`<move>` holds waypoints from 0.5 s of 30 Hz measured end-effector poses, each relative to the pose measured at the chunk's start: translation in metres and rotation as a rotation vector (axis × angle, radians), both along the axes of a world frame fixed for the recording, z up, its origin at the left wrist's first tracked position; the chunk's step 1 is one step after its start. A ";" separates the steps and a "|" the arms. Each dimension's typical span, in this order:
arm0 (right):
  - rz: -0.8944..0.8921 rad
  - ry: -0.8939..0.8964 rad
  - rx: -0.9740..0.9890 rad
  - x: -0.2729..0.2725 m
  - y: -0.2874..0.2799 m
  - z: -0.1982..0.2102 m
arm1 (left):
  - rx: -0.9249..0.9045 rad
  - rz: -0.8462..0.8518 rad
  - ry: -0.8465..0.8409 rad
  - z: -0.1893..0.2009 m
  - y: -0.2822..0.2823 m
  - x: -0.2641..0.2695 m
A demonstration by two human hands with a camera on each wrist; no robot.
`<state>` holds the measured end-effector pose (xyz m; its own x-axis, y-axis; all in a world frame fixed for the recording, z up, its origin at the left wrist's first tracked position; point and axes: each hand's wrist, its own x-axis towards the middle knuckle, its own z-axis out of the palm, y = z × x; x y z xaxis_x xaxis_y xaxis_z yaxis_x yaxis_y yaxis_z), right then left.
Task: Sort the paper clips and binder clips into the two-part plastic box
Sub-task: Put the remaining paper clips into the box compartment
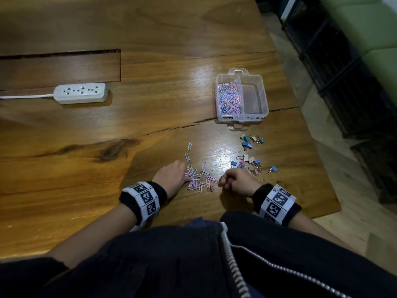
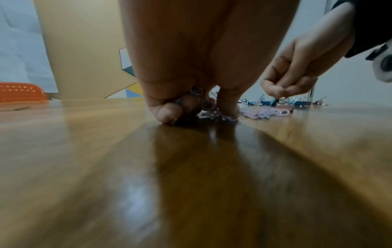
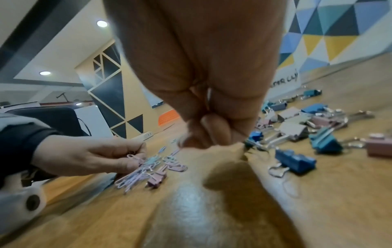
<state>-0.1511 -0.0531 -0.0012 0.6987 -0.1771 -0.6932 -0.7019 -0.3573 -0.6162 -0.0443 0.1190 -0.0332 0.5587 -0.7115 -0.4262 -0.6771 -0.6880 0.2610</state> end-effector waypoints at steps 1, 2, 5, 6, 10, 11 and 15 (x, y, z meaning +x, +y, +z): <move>0.023 -0.061 -0.074 -0.002 -0.001 0.003 | -0.031 0.015 0.013 0.000 -0.002 -0.001; 0.054 -0.115 -0.135 -0.003 0.000 0.005 | -0.074 0.049 0.045 0.001 -0.003 0.000; 0.155 -0.188 -0.251 -0.005 0.014 0.006 | -0.192 0.210 0.203 0.004 -0.006 0.006; 0.188 -0.178 -0.295 -0.005 0.019 0.003 | -0.227 0.275 0.278 0.005 -0.006 0.010; 0.264 -0.178 -0.406 -0.003 0.028 -0.007 | -0.394 0.585 0.631 0.002 0.001 0.025; 0.254 -0.173 -0.389 -0.002 0.028 -0.007 | -0.442 0.660 0.716 0.003 0.003 0.027; 0.221 -0.133 -0.349 -0.006 0.014 -0.006 | -0.561 0.737 0.941 0.008 0.005 0.034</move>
